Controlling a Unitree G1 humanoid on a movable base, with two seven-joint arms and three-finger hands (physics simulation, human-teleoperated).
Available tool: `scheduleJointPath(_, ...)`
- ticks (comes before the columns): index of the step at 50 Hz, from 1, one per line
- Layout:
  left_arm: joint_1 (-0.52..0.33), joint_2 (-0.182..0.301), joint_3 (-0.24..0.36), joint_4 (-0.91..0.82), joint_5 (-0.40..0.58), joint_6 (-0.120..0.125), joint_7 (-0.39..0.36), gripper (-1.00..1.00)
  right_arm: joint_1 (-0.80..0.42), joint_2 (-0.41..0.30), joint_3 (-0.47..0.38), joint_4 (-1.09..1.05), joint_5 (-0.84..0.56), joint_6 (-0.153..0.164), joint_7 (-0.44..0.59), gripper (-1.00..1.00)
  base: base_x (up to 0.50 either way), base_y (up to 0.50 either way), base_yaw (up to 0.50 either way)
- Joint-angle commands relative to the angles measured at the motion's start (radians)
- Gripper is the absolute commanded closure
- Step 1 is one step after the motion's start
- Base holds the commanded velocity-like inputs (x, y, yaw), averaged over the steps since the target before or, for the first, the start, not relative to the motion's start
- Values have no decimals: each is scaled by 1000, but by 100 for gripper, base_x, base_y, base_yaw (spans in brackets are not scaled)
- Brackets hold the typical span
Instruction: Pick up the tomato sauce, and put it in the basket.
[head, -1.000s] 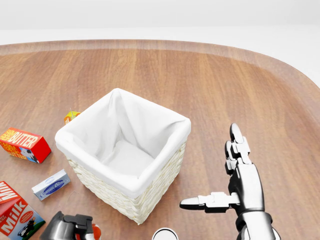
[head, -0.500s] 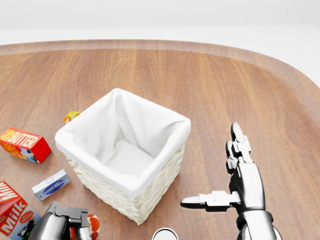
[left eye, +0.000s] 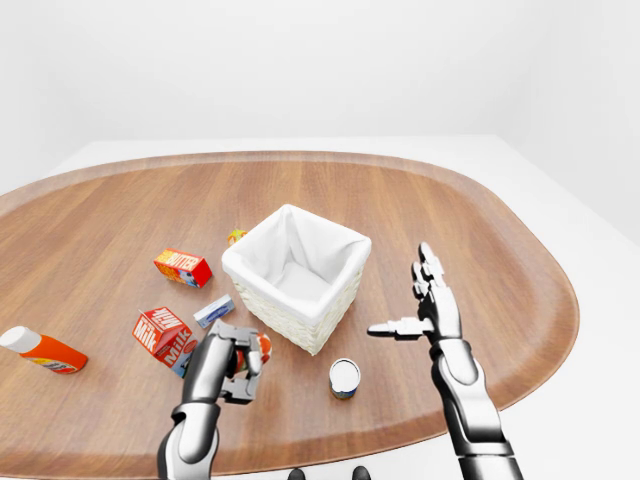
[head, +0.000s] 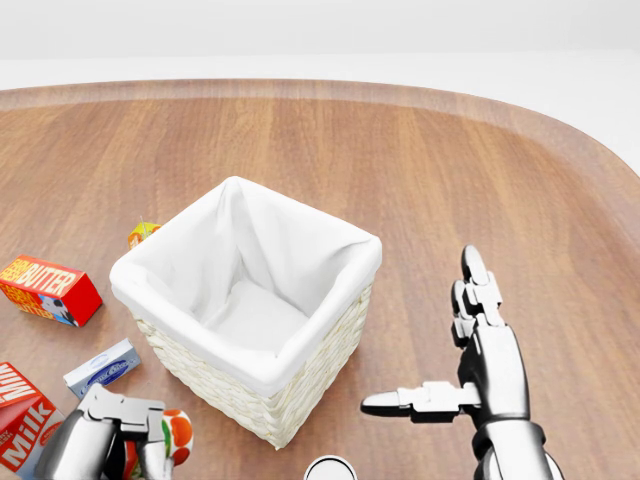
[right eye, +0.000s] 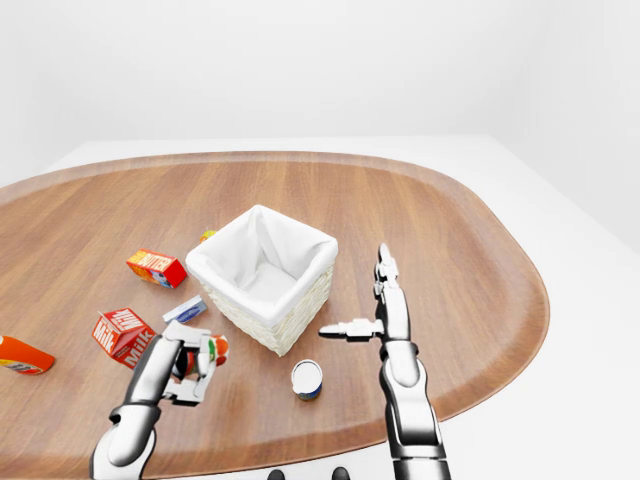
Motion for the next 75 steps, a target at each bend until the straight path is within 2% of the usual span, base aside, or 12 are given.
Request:
scheduleJointPath(1,5,-9,16,-63,-22,0,-23,100,-1,0,0,6,-1,-4,-1,-100,0,0,0)
scheduleJointPath(21,25,-27,32,-166,-37,0,-78,100,-4,-1,0,15,-2,-9,-2,-100,0,0,0)
scheduleJointPath(30,31,-32,33,-197,-42,0,-95,100,0,-1,0,2,-2,2,-1,-100,0,0,0)
scheduleJointPath(44,39,-42,31,-264,-50,0,-124,100,-4,-1,-1,14,-1,-6,-2,-100,0,0,0)
scheduleJointPath(59,23,-48,51,-347,-65,0,-167,100,-4,-1,-1,14,-2,-6,-3,-100,0,0,0)
scheduleJointPath(65,15,-50,59,-380,-69,17,-184,100,-3,-1,0,18,-3,-10,-3,-100,0,0,0)
scheduleJointPath(67,12,-51,65,-400,-71,34,-195,100,-3,-1,0,19,-3,-11,-4,-100,0,0,0)
scheduleJointPath(69,5,-52,67,-403,-71,40,-198,100,-4,-1,-1,22,-3,-13,-4,-100,0,0,0)
scheduleJointPath(70,-2,-52,70,-412,-70,52,-203,100,-5,-1,-1,23,-3,-14,-4,-100,0,0,0)
scheduleJointPath(75,-9,-51,68,-403,-66,52,-198,100,-8,-1,-2,30,-3,-17,-5,-100,0,0,0)
